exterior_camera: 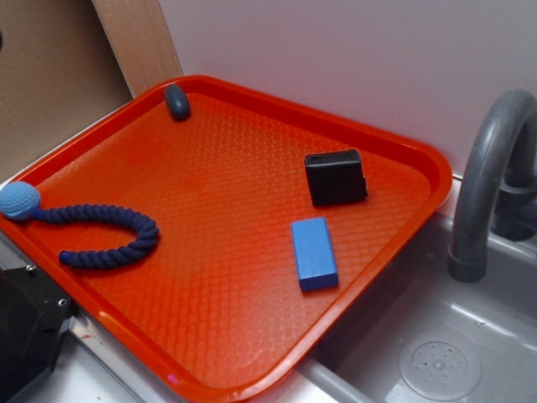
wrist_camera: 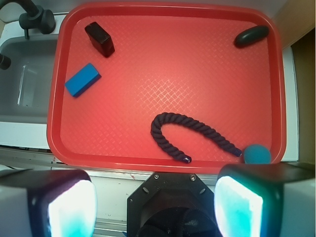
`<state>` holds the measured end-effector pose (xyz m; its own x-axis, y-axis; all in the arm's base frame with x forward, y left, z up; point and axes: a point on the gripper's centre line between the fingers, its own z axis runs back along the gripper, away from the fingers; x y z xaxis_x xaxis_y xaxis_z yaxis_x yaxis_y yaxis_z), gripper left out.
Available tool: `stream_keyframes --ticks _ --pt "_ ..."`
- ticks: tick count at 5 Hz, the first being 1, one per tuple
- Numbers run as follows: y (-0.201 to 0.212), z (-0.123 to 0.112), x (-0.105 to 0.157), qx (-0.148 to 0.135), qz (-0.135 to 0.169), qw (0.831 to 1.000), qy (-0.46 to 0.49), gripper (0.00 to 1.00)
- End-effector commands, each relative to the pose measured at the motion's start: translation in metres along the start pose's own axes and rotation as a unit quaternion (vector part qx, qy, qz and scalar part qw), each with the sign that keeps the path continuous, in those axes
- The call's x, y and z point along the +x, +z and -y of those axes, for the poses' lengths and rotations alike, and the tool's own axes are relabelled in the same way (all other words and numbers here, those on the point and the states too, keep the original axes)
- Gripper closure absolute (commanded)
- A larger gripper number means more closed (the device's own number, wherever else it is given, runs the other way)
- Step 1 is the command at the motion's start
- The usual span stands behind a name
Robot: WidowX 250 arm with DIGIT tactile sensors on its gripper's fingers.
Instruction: Grab the black box.
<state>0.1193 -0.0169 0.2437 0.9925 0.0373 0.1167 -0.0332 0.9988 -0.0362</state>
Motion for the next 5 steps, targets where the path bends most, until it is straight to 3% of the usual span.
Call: stream_keyframes --ticks 1,2,3,4,5 --pt "0.0 0.0 0.0 0.0 0.0 1.0 0.0 0.0" --pt "-0.046 0.008 0.045 0.052 0.007 0.995 -0.08 0.0" --pt "-0.077 0.038 0.089 0.088 0.009 0.983 -0.159 0.0" --pt "-0.117 0.063 0.131 0.07 0.008 0.978 -0.198 0.0" --pt "-0.148 0.09 0.156 0.048 0.029 0.97 -0.237 0.0"
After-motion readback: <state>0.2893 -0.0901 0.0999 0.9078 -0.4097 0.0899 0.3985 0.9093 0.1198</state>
